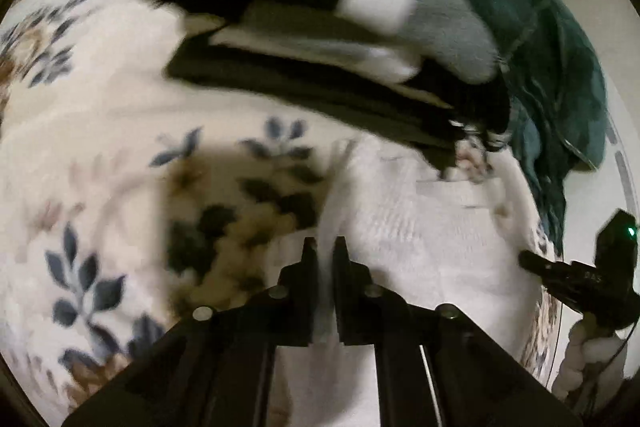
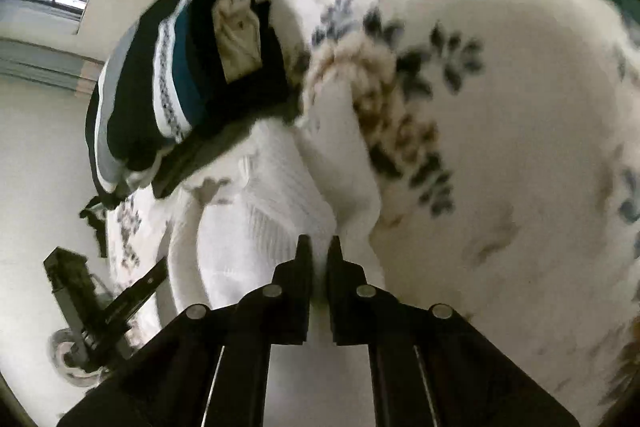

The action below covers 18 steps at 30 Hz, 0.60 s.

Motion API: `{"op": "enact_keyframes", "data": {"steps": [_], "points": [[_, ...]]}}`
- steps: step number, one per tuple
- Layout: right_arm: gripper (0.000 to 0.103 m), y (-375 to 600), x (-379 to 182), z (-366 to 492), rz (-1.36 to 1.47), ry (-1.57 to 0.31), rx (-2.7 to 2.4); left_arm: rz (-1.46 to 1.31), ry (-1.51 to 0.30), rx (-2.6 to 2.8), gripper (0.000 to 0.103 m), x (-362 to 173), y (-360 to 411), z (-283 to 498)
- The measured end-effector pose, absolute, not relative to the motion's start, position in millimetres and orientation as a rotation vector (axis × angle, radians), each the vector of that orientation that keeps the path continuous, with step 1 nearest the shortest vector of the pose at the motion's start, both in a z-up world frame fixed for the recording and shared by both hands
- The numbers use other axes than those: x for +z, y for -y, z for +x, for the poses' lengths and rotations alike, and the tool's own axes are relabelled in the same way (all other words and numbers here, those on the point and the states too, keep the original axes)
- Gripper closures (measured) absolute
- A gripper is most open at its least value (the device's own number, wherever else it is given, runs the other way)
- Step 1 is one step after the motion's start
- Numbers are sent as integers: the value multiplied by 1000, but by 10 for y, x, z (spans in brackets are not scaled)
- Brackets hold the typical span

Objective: Fold small clothes

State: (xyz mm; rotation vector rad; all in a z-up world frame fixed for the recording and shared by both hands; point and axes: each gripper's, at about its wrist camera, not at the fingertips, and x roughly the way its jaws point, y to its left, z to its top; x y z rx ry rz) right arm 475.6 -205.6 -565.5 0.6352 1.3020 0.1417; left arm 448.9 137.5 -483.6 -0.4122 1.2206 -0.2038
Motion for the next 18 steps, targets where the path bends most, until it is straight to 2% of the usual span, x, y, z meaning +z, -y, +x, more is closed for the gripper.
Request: {"op": "enact_keyframes", "data": {"steps": [3, 7, 9, 10, 11, 12, 13, 15, 16, 17, 18], "points": [[100, 2149, -5756, 4764, 628, -1321, 66, -520, -1287, -134, 98, -5060, -1633, 4447], [99, 2226, -5976, 4829, 713, -1429, 117, -548, -1284, -210, 93, -4889, -1585, 4476], [94, 2282, -5853, 4885, 713, -1395, 127, -522, -1286, -248, 70, -4777, -1513, 4547], [87, 2301, -5798, 4884, 713, -1380, 137, -512, -1266, -284, 51, -4723, -1469, 4599], [59, 2320, -5736, 4910, 709, -1362, 142, -498, -1257, -309, 46, -4709, -1427, 4661], [34, 2321, -5692, 4953, 706, -1343, 153, -476, -1274, -323, 46, -4745, -1380, 4743], [32, 2310, -5684, 4999, 707, -1329, 176, -457, -1290, -322, 46, -4795, -1329, 4820], [32, 2174, -5778, 5165, 670, -1372, 221, -425, -1274, -309, 57, -4834, -1271, 4920], [33, 2101, -5830, 5214, 656, -1393, 242, -403, -1255, -314, 102, -4820, -1251, 4949], [55, 1999, -5897, 5274, 622, -1411, 268, -398, -1242, -321, 99, -4787, -1230, 4967], [93, 1919, -5900, 5303, 580, -1407, 274, -412, -1209, -326, 99, -4689, -1248, 4957]]}}
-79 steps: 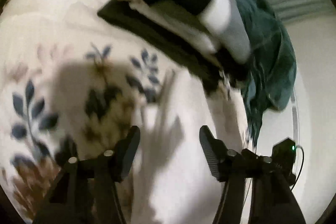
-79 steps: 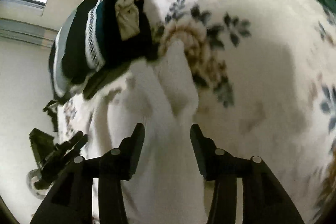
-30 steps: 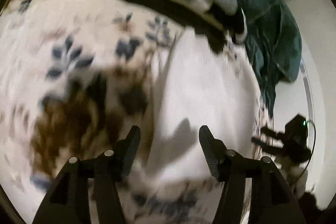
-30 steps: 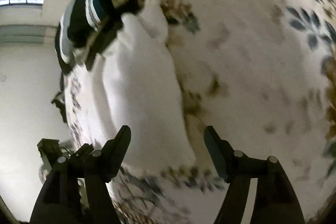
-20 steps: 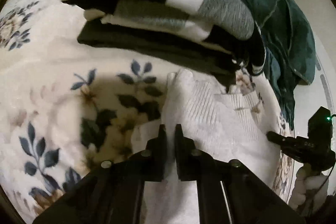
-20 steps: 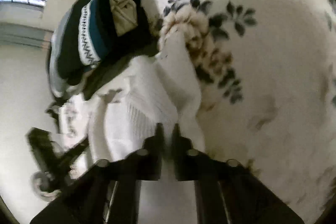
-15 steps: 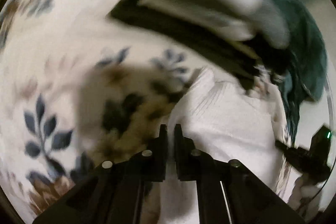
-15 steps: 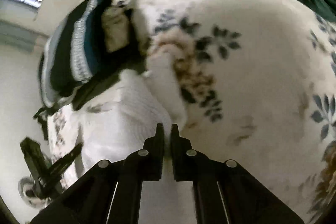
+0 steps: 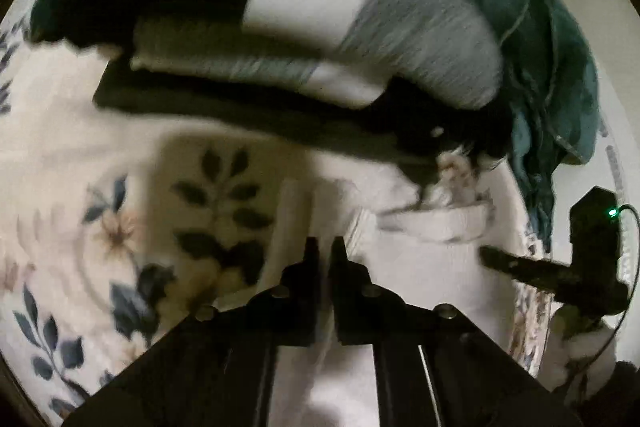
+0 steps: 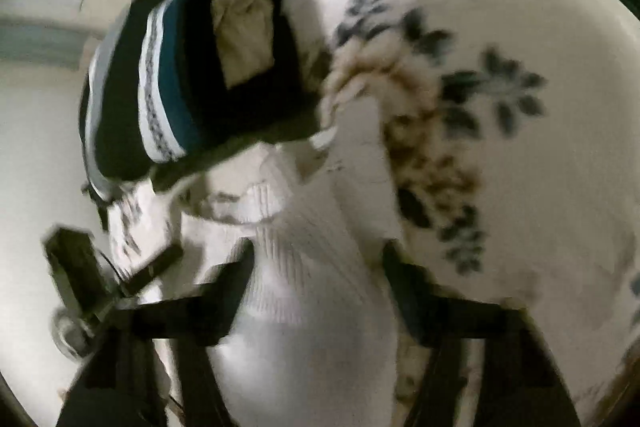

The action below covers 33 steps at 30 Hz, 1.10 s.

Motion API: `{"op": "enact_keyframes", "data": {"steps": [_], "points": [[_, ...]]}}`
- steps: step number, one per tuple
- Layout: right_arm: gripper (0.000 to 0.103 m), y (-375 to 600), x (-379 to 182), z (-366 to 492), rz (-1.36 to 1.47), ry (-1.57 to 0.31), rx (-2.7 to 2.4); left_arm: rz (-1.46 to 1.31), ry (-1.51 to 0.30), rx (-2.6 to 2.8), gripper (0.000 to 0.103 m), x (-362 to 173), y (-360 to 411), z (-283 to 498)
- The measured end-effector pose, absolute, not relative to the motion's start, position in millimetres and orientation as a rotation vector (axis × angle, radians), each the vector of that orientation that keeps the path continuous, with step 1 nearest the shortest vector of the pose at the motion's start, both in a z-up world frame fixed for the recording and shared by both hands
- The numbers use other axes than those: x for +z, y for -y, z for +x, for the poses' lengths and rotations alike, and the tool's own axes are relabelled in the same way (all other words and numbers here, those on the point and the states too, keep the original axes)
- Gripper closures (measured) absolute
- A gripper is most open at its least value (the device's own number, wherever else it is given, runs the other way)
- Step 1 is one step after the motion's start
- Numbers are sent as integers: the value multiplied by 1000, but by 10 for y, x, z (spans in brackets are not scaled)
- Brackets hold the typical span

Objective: Fold small clothes

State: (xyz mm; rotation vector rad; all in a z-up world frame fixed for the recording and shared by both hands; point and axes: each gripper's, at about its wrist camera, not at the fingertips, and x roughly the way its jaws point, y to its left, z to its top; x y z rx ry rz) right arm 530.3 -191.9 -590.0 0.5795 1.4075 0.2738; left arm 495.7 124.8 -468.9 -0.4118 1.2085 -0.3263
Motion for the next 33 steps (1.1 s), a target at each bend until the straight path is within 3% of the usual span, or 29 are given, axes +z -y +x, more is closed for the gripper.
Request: {"op": "enact_keyframes", "data": {"steps": [3, 6, 12, 13, 14, 15, 16, 20, 26, 30, 31, 32, 33], "points": [[96, 1811, -5700, 5319, 457, -1336, 265, -365, -1145, -293, 99, -4508, -1257, 4941], [96, 1899, -5573, 5416, 452, -1277, 222, -406, -1174, -228, 99, -4696, -1410, 5127], [95, 1974, -6070, 5676, 501, -1472, 194, -554, -1318, -246, 97, -5009, -1688, 5160], [91, 2023, -6041, 5672, 540, -1473, 198, -573, -1319, -258, 88, -4969, -1734, 5103], [78, 2119, -5953, 5610, 594, -1465, 220, -591, -1315, -266, 71, -4910, -1798, 5020], [59, 2194, -5878, 5537, 621, -1458, 235, -614, -1298, -269, 64, -4826, -1885, 4894], [53, 2286, -5785, 5419, 644, -1439, 245, -636, -1277, -272, 53, -4751, -1967, 4768], [47, 2512, -5564, 4609, 671, -1456, 324, -670, -1283, -250, 50, -4570, -2181, 4199], [47, 2287, -5898, 3636, 569, -1662, 368, -892, -1333, -140, 50, -4725, -2282, 3277], [48, 2065, -6100, 3545, 475, -1662, 406, -962, -1372, -81, 50, -4870, -2123, 3039], [53, 2030, -6122, 3556, 476, -1643, 413, -967, -1373, -78, 50, -4889, -2089, 3024], [81, 1992, -6111, 3588, 479, -1617, 429, -969, -1371, -85, 50, -4911, -1987, 3044], [87, 1924, -6078, 3631, 432, -1584, 441, -961, -1371, -79, 50, -4935, -1953, 3062]]}}
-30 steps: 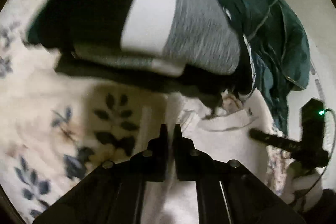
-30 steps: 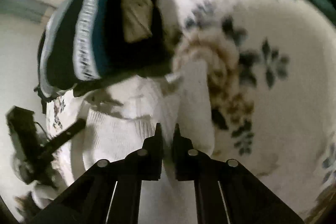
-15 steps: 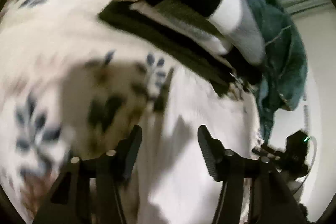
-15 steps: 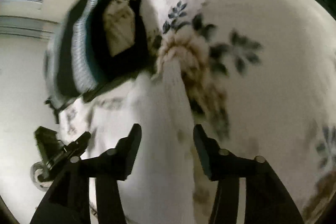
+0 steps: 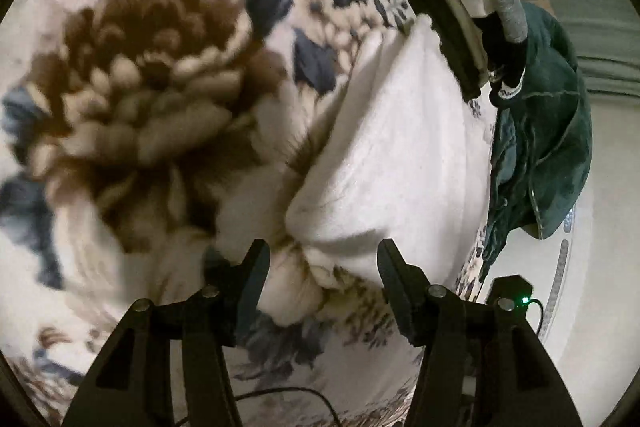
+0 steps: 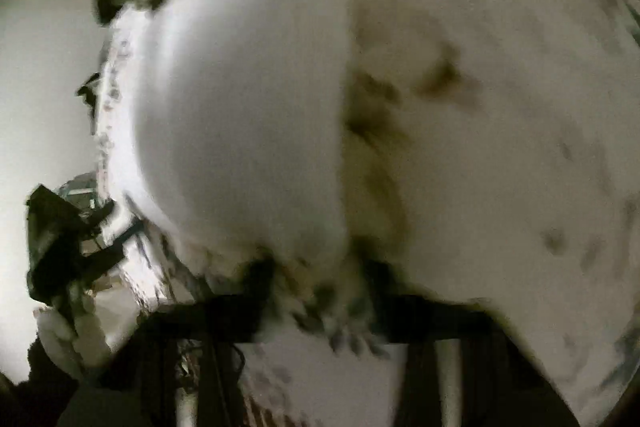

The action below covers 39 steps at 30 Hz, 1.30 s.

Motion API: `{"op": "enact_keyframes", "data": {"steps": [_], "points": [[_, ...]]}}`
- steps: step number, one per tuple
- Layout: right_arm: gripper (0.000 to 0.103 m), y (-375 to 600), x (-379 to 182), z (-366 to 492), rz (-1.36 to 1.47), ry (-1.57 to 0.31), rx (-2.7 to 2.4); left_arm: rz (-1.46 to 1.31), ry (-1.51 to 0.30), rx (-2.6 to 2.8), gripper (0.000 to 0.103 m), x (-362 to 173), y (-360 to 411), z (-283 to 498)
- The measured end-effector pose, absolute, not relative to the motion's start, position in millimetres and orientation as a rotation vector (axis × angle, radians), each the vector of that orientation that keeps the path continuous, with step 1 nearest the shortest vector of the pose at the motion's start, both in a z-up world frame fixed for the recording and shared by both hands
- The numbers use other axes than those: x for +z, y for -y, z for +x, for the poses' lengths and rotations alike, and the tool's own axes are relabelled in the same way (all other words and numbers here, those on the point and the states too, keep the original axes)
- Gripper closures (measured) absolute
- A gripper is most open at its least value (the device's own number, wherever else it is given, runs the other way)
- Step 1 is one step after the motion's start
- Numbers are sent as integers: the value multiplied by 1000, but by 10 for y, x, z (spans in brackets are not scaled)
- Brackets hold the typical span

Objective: Fold small clothes

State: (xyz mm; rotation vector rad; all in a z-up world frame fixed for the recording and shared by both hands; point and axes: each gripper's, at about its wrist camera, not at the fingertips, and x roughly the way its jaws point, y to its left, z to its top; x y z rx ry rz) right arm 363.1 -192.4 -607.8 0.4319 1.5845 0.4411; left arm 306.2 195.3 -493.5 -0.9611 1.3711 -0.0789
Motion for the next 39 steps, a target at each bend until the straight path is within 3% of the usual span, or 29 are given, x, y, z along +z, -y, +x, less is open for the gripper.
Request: {"op": "enact_keyframes", "data": {"steps": [7, 10, 12, 13, 14, 16, 18, 20, 26, 27, 32, 33, 34, 35, 37, 39], "points": [[90, 1712, -5647, 3672, 127, -1505, 341, -1030, -1323, 3, 50, -5117, -1753, 3317], [98, 1953, -5732, 3689, 192, -1552, 298, -1016, -1323, 3, 50, -5063, -1734, 3284], [97, 2086, -5811, 3711, 324, -1577, 284, -1025, -1319, -21, 49, -4976, -1737, 3192], [97, 2251, -5845, 3670, 399, -1600, 303, -1034, -1313, -25, 45, -4949, -1726, 3160], [94, 2362, -5859, 3668, 505, -1626, 314, -1059, -1302, -33, 30, -4931, -1727, 3096], [69, 2567, -5805, 3623, 683, -1613, 290, -1144, -1272, -65, 24, -4965, -1710, 3020], [26, 2777, -5762, 3527, 889, -1533, 271, -1218, -1247, -67, 22, -5063, -1682, 3018], [18, 2862, -5866, 3429, 1083, -1489, 280, -1289, -1209, -61, 22, -5220, -1660, 3105], [18, 2501, -6628, 3463, 1409, -1495, 303, -1377, -1138, -35, 19, -5601, -1626, 3522], [13, 2437, -6701, 3524, 1464, -1442, 308, -1386, -1126, -25, 18, -5610, -1620, 3554], [8, 2232, -6730, 3757, 1526, -1318, 268, -1374, -1090, -35, 19, -5560, -1602, 3682], [8, 2215, -6722, 3789, 1530, -1303, 245, -1371, -1072, -35, 21, -5542, -1609, 3695], [8, 2205, -6713, 3811, 1532, -1289, 228, -1361, -1061, -28, 39, -5521, -1614, 3702], [9, 2202, -6685, 3824, 1531, -1265, 207, -1347, -1050, -31, 50, -5491, -1625, 3718], [35, 2143, -6623, 3815, 1511, -1235, 188, -1317, -1028, -38, 61, -5384, -1657, 3734], [49, 2130, -6514, 3813, 1490, -1217, 179, -1289, -1018, -63, 65, -5194, -1643, 3764]]}}
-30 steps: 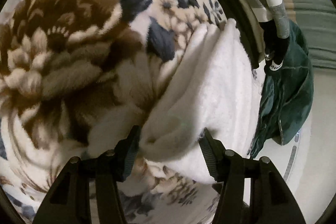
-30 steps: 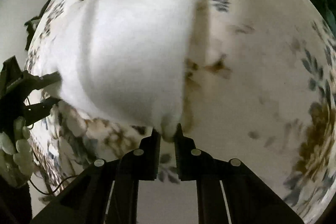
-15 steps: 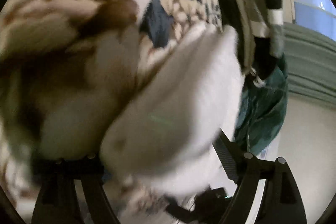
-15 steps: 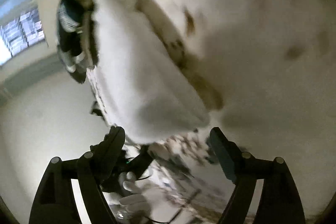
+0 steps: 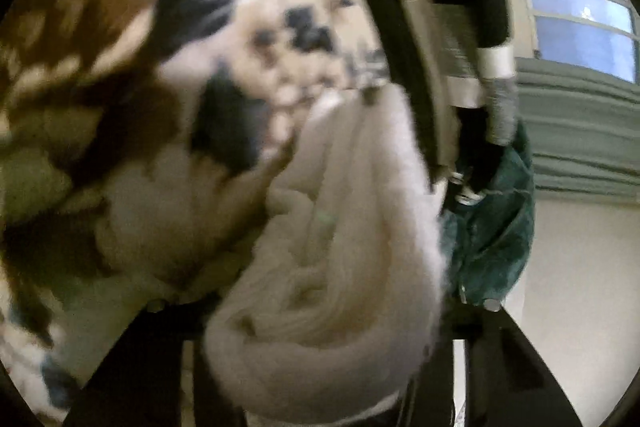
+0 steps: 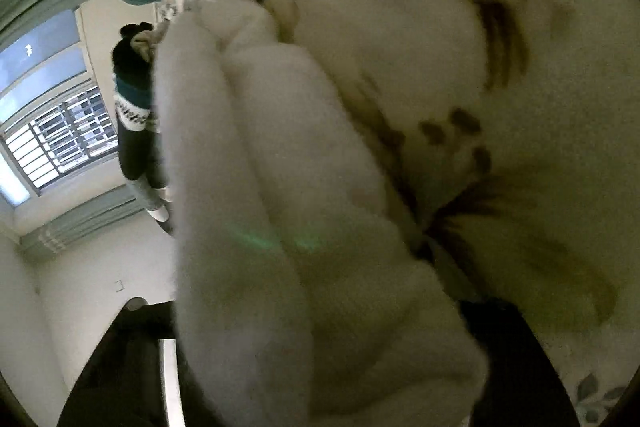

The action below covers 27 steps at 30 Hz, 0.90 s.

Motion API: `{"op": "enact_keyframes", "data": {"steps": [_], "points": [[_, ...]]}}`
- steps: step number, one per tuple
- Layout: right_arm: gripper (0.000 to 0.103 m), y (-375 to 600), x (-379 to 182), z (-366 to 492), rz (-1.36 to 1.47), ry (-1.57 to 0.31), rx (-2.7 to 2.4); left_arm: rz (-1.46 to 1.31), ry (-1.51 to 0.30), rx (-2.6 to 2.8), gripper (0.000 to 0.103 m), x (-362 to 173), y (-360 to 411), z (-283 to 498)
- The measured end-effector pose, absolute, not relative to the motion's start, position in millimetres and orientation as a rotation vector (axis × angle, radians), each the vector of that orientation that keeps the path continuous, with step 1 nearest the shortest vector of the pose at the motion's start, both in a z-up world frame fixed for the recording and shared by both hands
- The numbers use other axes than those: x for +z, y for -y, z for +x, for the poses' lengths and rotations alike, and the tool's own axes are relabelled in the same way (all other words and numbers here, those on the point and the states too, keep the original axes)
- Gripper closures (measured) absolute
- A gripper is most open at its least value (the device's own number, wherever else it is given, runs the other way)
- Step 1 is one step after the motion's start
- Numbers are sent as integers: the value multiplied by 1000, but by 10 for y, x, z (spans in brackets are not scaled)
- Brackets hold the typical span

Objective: Fold small clothes

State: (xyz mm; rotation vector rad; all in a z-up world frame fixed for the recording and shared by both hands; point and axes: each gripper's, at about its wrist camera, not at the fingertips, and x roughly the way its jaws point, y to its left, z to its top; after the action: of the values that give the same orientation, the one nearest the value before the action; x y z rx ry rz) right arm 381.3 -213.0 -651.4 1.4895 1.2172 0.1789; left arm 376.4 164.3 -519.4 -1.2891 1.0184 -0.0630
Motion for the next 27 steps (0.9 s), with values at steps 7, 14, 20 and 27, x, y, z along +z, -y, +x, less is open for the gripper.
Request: {"op": "enact_keyframes", "data": {"steps": [7, 14, 20, 27], "points": [[56, 2131, -5639, 3736, 1413, -1173, 144, -1210, -1036, -139, 68, -4232, -1610, 3847], [57, 2218, -4327, 3748, 1331, -1099, 174, -1172, -1027, -234, 68, -3281, -1543, 4218], [57, 2221, -3175, 4297, 1259, -972, 221, -1177, -899, -331, 68, -2443, -1636, 4871], [57, 1889, -2417, 5821, 1220, -825, 361, -1096, -759, -360, 68, -2098, -1923, 6300]]}}
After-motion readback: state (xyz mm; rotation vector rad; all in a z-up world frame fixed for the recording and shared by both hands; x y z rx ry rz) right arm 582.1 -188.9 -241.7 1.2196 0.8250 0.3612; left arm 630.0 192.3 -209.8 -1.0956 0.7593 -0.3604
